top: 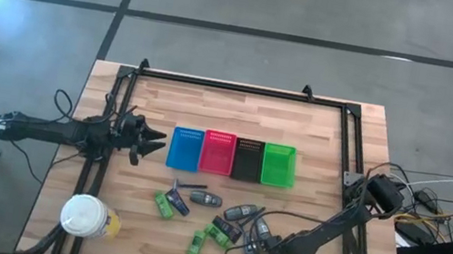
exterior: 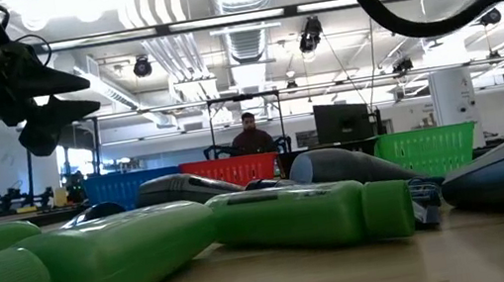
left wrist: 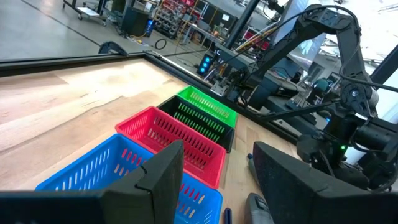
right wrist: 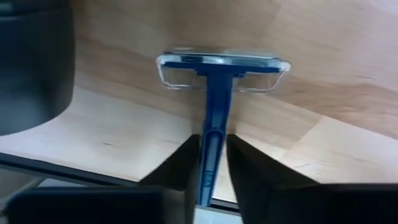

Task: Pick & Place Travel size toiletries
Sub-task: Put the razor into the green basket

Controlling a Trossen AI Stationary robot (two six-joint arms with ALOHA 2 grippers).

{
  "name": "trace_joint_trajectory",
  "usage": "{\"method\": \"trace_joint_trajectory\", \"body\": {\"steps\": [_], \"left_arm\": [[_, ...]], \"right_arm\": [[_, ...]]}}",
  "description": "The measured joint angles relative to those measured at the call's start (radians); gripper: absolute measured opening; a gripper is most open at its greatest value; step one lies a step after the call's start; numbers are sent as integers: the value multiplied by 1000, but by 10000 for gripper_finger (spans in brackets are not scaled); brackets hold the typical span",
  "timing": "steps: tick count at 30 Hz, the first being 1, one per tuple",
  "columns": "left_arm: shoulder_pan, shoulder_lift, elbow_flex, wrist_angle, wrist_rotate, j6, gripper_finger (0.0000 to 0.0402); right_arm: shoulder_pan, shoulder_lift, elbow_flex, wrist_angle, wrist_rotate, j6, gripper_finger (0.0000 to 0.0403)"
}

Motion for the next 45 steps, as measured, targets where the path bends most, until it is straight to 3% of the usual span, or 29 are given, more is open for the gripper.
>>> {"method": "trace_joint_trajectory", "body": {"steps": [5,11,21,29,33,37,41,45], "left_arm": [[0,0,0,0,0,0,200],[0,0,0,0,0,0,200],[0,0,0,0,0,0,200],[0,0,0,0,0,0,200],[0,0,0,0,0,0,200],[0,0,0,0,0,0,200],[0,0,0,0,0,0,200],[0,0,0,0,0,0,200]], "right_arm": [[2,-1,0,-1,4,-21,23],[5,-41,-1,-29,85,-35,25],[3,-259,-14,-113,148,-44,24],[-51,-479,-110,-131,482,55,34],[-153,-576,-175,-164,579,8,35],[-319,-661,-238,-163,586,-153,34],[-535,-733,-298,-162,519,-345,34],[-740,-771,-336,-152,385,-524,35]]}}
